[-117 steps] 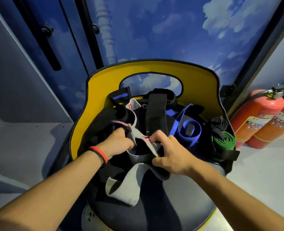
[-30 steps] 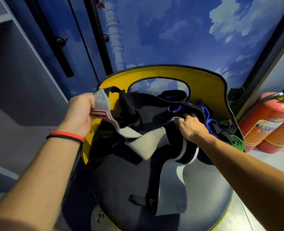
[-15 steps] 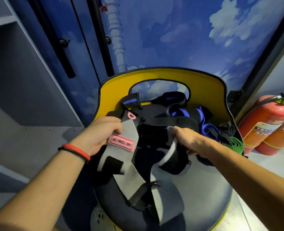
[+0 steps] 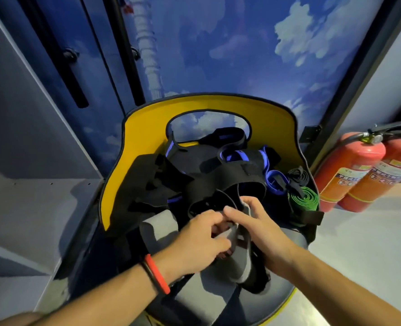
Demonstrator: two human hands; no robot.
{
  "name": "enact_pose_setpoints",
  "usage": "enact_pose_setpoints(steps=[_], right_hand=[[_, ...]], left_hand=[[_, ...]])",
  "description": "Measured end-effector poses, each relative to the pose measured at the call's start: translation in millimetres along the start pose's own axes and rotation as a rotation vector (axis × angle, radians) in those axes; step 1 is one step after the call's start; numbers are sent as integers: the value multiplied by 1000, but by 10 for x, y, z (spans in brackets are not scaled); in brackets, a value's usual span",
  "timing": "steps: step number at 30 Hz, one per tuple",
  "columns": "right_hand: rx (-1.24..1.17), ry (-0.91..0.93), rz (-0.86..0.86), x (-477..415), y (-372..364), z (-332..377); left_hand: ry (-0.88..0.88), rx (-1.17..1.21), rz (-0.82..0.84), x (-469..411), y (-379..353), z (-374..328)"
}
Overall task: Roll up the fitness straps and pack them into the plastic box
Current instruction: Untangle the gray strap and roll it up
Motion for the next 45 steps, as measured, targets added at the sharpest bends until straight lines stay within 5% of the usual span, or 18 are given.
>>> enact_pose_setpoints(steps=[3, 6, 9, 11, 14, 20, 28, 34, 36, 39, 41, 45], right_hand=[[12, -1, -114, -32, 121, 125], [6, 26, -186, -102, 248, 219], [-87, 36, -169, -137, 294, 272], [-197, 23, -113, -156, 285, 276], [-307, 22, -52, -146, 266, 298], [-265, 33, -52, -131, 334, 327], [138, 29, -106, -139, 448, 384], [34, 203, -234, -108, 573, 634], [42, 219, -270, -160, 601, 663], [38, 195, -301, -251, 625, 641], [20, 173, -293, -292, 616, 597], [69, 152, -288, -299, 578, 519]], left_hand=[[-49, 140, 130, -33, -100, -36], [13, 171, -43, -217, 221, 24], [32, -173, -368, -351, 756, 174], [72, -452, -334, -416, 814, 305], [136, -503, -341, -536, 837, 492], [262, -213, -218, -787, 835, 922], [434, 591, -579, -1043, 1235, 940], [391, 931, -800, -1212, 1792, 1071], [364, 804, -754, -1260, 1863, 1133], [361, 205, -698, -1191, 1852, 1034], [176, -152, -671, -1142, 1683, 754], [-479, -554, 68, -1141, 611, 248]])
Point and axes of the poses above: each hand's wrist, its own x-axis away from the middle knuckle, its own y-axis out of the back of the hand, z = x × y, the point moved 8 cm from there along -x, towards the middle knuckle, and after that the axes turned 10 degrees about -y, right-handed, at the moved point
